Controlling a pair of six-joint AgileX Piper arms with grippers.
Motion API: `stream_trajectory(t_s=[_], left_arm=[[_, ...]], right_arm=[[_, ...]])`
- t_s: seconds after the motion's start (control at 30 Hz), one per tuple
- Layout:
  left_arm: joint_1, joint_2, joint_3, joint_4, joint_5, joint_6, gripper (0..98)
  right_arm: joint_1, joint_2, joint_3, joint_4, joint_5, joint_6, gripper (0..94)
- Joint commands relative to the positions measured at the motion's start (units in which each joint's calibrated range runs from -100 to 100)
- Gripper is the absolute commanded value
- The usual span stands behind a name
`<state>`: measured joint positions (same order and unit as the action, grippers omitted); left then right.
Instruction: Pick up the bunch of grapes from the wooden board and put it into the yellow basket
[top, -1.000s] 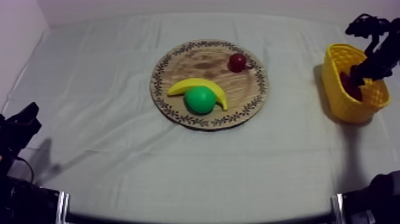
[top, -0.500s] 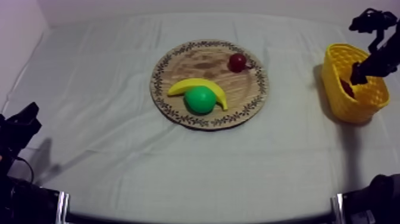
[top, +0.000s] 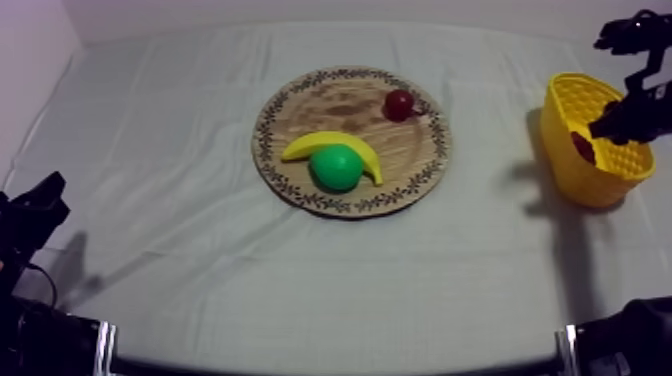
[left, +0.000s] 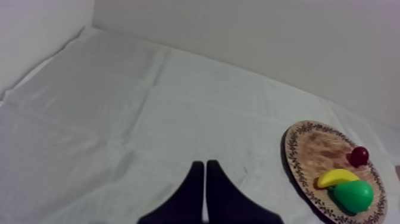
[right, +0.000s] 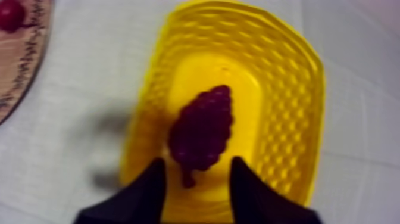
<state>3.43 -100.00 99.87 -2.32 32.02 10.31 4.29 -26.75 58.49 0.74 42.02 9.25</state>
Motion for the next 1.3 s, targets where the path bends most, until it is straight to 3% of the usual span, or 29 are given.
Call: stream_trajectory(t_s=[0.0, 0.17, 0.47, 0.83, 1.27], left_arm=[[0.0, 0.0, 0.0, 0.0, 0.0, 0.0, 0.1], [0.0, 0.0, 0.0, 0.0, 0.0, 0.0, 0.1], [0.0, 0.0, 0.0, 0.0, 0.0, 0.0, 0.1], [0.0, 0.0, 0.0, 0.0, 0.0, 0.0, 0.1], [0.0, 0.0, 0.0, 0.0, 0.0, 0.0, 0.1]], right_arm=[[-1.8, -6.2, 4.8, -0.9, -1.0, -0.5, 16.4], [-3.1, -14.7, 13.4, -4.4, -2.9, 1.1, 8.7], [-3.3, -30.4, 26.4, -5.2, -3.5, -0.3, 2.4], [-4.6, -58.0, 37.9, -1.2, 0.4, -6.1, 0.4], [-3.6, -68.6, 40.9, -1.6, -2.2, -6.0, 0.4]])
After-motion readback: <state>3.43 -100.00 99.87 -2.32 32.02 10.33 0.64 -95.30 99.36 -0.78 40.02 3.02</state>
